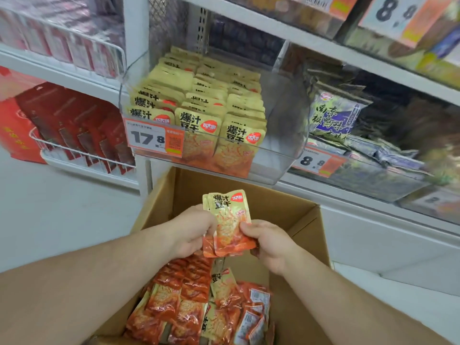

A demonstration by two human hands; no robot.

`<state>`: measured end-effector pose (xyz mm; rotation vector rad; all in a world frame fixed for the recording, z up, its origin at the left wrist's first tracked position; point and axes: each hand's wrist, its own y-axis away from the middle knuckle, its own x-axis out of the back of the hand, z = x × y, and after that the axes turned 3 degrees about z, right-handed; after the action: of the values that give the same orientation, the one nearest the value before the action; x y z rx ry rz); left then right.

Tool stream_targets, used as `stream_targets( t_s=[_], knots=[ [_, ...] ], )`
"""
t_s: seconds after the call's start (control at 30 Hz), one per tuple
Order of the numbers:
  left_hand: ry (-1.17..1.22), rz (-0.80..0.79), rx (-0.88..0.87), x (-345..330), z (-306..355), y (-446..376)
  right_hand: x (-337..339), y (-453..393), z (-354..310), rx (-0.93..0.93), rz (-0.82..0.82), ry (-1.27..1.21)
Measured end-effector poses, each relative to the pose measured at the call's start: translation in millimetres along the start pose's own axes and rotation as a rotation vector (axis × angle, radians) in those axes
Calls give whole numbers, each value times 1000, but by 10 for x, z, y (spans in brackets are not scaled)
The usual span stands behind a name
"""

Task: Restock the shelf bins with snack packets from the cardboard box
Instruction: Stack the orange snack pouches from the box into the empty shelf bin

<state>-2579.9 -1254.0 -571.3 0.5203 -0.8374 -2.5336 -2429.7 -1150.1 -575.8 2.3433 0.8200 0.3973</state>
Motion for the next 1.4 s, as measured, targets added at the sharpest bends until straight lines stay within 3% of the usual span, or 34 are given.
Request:
stream_targets(
  t_s=[0.3,0.47,0.63,0.73,1.0,1.07,1.2,1.27,1.4],
  knots=[
    [55,67,-176,-134,106,147,-100,270,-237,388,255,431],
    [-134,65,-336,-154,255,235,-7,449,-562,500,359,631],
    [-414,-46,-501,-233,479,371,70,696,-1054,633,174,975],
    [-567,-94,-562,-292,693,458,79,825,-1296,663,143,1178],
    [-607,-186,-606,-463,1298,564,209,1052,-1980,490,127,1120],
    [-549,-64,-713,-476,1457,555,279,1101,-2188,479,204,1037],
    [-775,487,-1102,-250,1602,469,347,1025,-2576,537,541,965],
    [-944,623,-1147,-138,1560,379,285,886,-2678,530,658,1058],
    [-1247,796,-1048,-68,1407,197,114,410,-2698,551,757,1234]
  ],
)
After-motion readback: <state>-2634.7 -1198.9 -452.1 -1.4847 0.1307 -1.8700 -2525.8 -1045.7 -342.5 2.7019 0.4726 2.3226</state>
